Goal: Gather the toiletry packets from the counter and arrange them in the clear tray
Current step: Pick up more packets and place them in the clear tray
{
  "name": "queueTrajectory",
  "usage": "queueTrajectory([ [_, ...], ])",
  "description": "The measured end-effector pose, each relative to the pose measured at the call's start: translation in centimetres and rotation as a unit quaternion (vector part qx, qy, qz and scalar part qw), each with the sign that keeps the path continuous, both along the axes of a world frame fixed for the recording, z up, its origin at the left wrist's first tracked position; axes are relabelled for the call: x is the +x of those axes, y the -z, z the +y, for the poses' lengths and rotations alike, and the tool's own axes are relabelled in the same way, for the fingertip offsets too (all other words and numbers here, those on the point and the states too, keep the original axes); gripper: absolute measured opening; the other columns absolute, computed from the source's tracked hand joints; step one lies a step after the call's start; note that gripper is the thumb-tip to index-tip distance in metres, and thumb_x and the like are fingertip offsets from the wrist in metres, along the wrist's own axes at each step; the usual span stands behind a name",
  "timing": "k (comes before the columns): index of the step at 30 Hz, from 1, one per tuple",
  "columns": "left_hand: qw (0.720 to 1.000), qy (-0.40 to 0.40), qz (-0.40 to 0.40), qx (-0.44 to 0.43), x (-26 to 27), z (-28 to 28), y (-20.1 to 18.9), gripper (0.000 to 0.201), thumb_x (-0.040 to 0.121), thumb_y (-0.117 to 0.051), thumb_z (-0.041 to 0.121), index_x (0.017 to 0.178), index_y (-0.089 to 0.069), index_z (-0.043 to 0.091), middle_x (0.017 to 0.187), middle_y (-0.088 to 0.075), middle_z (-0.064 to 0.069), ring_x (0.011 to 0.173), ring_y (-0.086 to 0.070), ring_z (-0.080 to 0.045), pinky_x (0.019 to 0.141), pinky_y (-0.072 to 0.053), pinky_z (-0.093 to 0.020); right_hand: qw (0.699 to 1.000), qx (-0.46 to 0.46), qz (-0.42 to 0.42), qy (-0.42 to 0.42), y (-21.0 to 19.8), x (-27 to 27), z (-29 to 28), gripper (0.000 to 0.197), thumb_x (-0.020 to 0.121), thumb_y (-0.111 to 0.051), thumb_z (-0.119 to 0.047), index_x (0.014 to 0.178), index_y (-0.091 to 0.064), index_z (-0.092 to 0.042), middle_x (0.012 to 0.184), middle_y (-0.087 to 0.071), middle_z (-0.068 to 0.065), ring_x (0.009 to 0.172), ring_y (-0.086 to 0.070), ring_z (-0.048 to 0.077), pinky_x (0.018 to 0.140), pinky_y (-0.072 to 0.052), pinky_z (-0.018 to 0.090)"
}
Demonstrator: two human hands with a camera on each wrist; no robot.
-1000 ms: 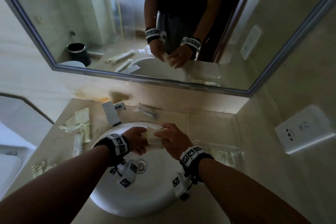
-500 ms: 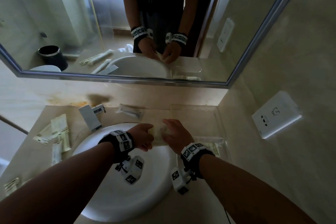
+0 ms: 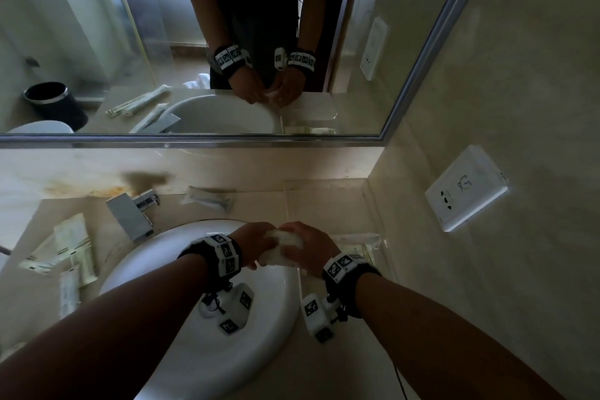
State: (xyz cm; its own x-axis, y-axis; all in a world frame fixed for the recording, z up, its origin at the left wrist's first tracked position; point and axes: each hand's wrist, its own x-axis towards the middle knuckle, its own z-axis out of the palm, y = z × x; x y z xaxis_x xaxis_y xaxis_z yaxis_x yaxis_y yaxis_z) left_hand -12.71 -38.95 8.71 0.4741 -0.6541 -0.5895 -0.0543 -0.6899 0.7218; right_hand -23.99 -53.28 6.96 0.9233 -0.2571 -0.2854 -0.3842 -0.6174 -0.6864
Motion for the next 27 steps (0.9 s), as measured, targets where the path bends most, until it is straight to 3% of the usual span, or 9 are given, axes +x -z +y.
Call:
queueTrajectory([
  [4, 1.0, -0.02, -0.001, -0.003, -0.2, -1.1, 0.3, 0.02, 0.097, -0.045, 0.02, 0.114, -0.055, 0.021, 0.088, -0.065, -0.01, 0.067, -0.061, -0.021, 0.053, -0.05, -0.029, 0.995, 0.065, -0.009, 0.078, 0.3, 0.1, -1.3, 0.041, 0.083, -0.068, -0.029, 0.122, -0.057, -0.031, 0.106, -0.063, 0.0, 0.082, -0.07, 0.022, 0.066, -0.062, 0.041],
  [7, 0.999, 0.019, -0.042, 0.019, -0.3, -1.6, 0.3, 0.04, 0.094, -0.052, 0.023, 0.131, -0.043, 0.034, 0.107, -0.061, -0.008, 0.08, -0.064, -0.022, 0.056, -0.055, -0.032, 0.991, 0.088, -0.007, 0.105, 0.3, 0.1, -1.9, 0.039, 0.082, -0.071, -0.025, 0.12, -0.06, -0.027, 0.103, -0.062, 0.0, 0.078, -0.07, 0.021, 0.058, -0.062, 0.035],
  [9, 0.986, 0.093, -0.127, 0.045, -0.2, -2.1, 0.4, 0.068, 0.086, -0.067, 0.03, 0.144, -0.032, 0.038, 0.127, -0.052, -0.005, 0.103, -0.062, -0.024, 0.076, -0.058, -0.035, 0.988, 0.094, 0.008, 0.119, 0.6, 0.0, -2.3, 0.04, 0.082, -0.073, -0.025, 0.12, -0.06, -0.025, 0.105, -0.062, 0.0, 0.082, -0.068, 0.019, 0.06, -0.062, 0.035],
  [11, 0.967, 0.146, -0.201, 0.051, -0.3, -2.8, 0.6, 0.086, 0.071, -0.081, 0.039, 0.145, -0.036, 0.03, 0.135, -0.046, 0.0, 0.12, -0.053, -0.022, 0.094, -0.05, -0.033, 0.986, 0.102, 0.017, 0.128, 0.9, -0.1, -2.7, 0.041, 0.081, -0.074, -0.027, 0.12, -0.061, -0.026, 0.105, -0.063, 0.0, 0.085, -0.068, 0.018, 0.064, -0.063, 0.037],
  [15, 0.942, 0.226, -0.238, 0.063, -0.8, -4.1, 1.8, 0.068, 0.049, -0.084, 0.051, 0.109, -0.058, 0.032, 0.106, -0.061, 0.008, 0.092, -0.065, -0.014, 0.076, -0.059, -0.03, 0.986, 0.114, 0.013, 0.125, 1.3, -0.4, -3.1, 0.037, 0.083, -0.073, -0.029, 0.118, -0.062, -0.024, 0.103, -0.065, 0.001, 0.089, -0.068, 0.02, 0.069, -0.063, 0.04],
  [19, 0.938, 0.231, -0.242, 0.094, -1.1, -5.0, 2.0, 0.053, 0.054, -0.078, 0.047, 0.101, -0.06, 0.029, 0.097, -0.064, 0.006, 0.082, -0.066, -0.013, 0.071, -0.06, -0.034, 0.985, 0.113, 0.02, 0.13, 1.6, -0.8, -3.4, 0.032, 0.086, -0.069, -0.03, 0.117, -0.062, -0.024, 0.108, -0.066, 0.004, 0.09, -0.068, 0.022, 0.067, -0.062, 0.04],
  [21, 0.936, 0.24, -0.233, 0.107, -1.4, -5.4, 2.3, 0.044, 0.056, -0.071, 0.052, 0.093, -0.058, 0.031, 0.09, -0.065, 0.007, 0.077, -0.066, -0.012, 0.069, -0.06, -0.033, 0.989, 0.086, 0.03, 0.114, 1.6, -1.2, -3.7, 0.038, 0.086, -0.07, -0.034, 0.121, -0.061, -0.025, 0.115, -0.064, 0.004, 0.097, -0.066, 0.021, 0.076, -0.061, 0.039],
  [24, 0.933, 0.241, -0.24, 0.12, -1.8, -5.6, 2.9, 0.062, 0.061, -0.071, 0.056, 0.114, -0.057, 0.026, 0.104, -0.064, 0.006, 0.093, -0.064, -0.015, 0.081, -0.056, -0.034, 0.997, -0.015, 0.075, 0.02, 1.8, -2.0, -4.0, 0.069, 0.08, -0.074, -0.045, 0.14, -0.047, -0.026, 0.136, -0.049, 0.004, 0.121, -0.051, 0.022, 0.101, -0.046, 0.037],
  [27, 0.929, 0.24, -0.252, 0.125, -2.0, -6.0, 3.3, 0.071, 0.069, -0.076, 0.05, 0.129, -0.049, 0.023, 0.123, -0.058, 0.001, 0.112, -0.059, -0.02, 0.093, -0.05, -0.035, 0.991, -0.048, 0.123, -0.038, 2.8, -2.9, -4.2, 0.095, 0.073, -0.078, -0.051, 0.151, -0.026, -0.033, 0.146, -0.036, 0.004, 0.131, -0.043, 0.024, 0.107, -0.04, 0.038],
])
